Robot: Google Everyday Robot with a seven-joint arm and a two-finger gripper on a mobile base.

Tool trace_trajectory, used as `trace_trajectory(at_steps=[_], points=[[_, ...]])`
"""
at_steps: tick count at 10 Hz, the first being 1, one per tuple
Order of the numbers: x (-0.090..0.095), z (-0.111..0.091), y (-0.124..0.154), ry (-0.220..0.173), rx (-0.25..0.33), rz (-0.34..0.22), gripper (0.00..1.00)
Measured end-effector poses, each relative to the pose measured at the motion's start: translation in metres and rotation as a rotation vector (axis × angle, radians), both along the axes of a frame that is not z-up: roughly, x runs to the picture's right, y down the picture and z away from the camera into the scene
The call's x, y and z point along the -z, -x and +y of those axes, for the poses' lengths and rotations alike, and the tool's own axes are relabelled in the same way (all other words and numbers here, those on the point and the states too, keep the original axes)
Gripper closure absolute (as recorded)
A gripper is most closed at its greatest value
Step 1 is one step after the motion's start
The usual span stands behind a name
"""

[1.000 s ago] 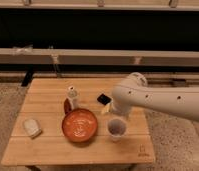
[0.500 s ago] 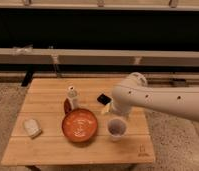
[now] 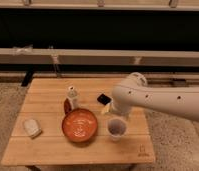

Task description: Place the ceramic cup in the ceramic bowl

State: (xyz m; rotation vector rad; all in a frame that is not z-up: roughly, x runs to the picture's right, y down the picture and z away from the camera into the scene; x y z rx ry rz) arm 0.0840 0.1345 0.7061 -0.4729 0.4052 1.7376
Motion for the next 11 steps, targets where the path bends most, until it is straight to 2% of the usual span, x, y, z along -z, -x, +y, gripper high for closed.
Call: trace_trajectory(at_steps=[4, 6, 8, 11], points=[[0.000, -0.001, 0.001, -0.002, 0.007, -0.004, 0.20], [0.001, 0.008, 0.012, 0.008, 0.062, -0.027, 0.20], [0.006, 0.026, 0.032, 0.030, 0.122, -0.057, 0.20], [0.007, 0.047, 0.053, 0.070, 0.174, -0.081, 0.20]])
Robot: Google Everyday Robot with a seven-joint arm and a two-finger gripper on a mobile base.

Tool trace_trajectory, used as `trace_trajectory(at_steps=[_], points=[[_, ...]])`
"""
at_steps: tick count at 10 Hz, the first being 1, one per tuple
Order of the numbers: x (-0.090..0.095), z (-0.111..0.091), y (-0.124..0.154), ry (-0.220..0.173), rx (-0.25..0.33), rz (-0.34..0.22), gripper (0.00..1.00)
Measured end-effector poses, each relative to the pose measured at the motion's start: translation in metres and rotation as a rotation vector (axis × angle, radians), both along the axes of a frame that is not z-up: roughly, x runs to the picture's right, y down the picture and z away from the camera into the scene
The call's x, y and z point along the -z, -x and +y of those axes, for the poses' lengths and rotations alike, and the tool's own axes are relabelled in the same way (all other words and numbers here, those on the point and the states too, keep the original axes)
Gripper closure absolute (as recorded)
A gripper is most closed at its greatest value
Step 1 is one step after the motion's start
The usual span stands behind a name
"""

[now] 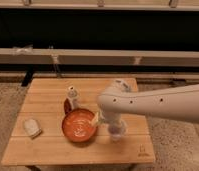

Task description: Place the ceramic cup in the ceramic bowl

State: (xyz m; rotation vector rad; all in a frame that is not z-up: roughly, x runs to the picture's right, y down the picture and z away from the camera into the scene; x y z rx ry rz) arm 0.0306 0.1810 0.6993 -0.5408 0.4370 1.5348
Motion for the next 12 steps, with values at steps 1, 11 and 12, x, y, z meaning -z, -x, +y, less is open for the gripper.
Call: trace_trajectory(at_steps=[1, 11, 12], points=[[-0.003, 0.005, 0.003, 0.016, 0.001, -0.004, 0.20], [-0.038, 0.020, -0.017, 0.054, 0.040, 0.105, 0.72], [-0.036, 0.018, -0.020, 0.051, 0.045, 0.116, 0.80]])
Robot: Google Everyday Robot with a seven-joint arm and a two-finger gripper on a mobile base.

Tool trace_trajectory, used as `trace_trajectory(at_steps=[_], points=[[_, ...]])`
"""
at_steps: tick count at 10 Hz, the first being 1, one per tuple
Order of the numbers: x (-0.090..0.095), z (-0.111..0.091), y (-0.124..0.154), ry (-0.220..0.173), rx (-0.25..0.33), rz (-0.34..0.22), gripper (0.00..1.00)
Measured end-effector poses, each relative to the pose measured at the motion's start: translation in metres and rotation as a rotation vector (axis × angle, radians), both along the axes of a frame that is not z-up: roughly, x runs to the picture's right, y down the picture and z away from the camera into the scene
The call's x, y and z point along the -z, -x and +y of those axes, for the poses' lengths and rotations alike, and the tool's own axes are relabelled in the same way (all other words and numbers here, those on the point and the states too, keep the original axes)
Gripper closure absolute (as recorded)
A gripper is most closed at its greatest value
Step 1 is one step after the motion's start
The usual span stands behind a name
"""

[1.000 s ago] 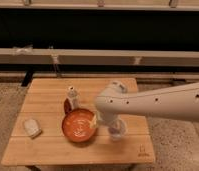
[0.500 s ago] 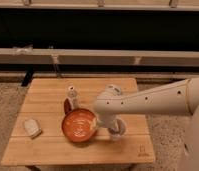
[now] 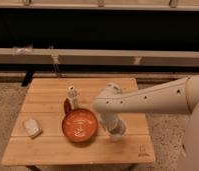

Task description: Place the ceramic cup in the ceramic bowl

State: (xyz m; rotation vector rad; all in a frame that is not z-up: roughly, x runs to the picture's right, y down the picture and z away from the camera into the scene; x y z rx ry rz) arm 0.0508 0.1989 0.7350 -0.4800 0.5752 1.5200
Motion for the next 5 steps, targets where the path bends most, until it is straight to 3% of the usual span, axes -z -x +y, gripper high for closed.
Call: trace_trajectory(at_steps=[2, 5], points=[[0.013, -0.013, -0.003, -0.020, 0.020, 0.015, 0.99], [0.036, -0.039, 0.015, -0.061, 0.090, -0.022, 1.00]])
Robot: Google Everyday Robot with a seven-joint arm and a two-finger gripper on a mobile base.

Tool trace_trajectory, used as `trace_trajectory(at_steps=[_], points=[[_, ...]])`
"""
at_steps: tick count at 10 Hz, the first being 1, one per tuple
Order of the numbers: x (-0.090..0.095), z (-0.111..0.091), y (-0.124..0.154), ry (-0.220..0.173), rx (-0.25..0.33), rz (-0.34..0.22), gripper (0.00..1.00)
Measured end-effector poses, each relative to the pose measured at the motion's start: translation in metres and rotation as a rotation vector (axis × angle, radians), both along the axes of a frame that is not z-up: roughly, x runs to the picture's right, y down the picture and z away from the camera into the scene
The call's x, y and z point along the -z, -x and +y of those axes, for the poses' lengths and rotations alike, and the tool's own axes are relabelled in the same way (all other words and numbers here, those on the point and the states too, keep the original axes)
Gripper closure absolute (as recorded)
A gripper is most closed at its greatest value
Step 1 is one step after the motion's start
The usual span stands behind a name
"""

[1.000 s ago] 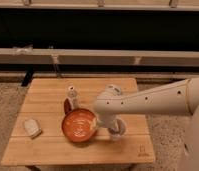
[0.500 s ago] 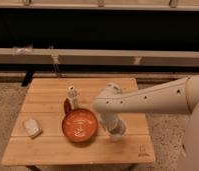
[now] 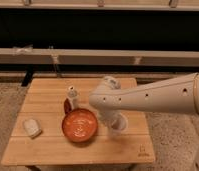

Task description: Place the ceramic cup in the ceramic bowl

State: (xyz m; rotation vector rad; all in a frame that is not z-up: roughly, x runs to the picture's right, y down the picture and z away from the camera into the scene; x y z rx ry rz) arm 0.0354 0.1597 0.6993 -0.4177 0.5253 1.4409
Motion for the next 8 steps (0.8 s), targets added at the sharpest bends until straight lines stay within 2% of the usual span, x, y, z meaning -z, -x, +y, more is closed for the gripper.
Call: trace_trajectory(at_steps=[3, 8], points=[[0.017, -0.015, 0.041, -0.027, 0.084, -0.079, 1.00], [0.032, -0.011, 0.092, -0.046, 0.201, -0.174, 1.00]])
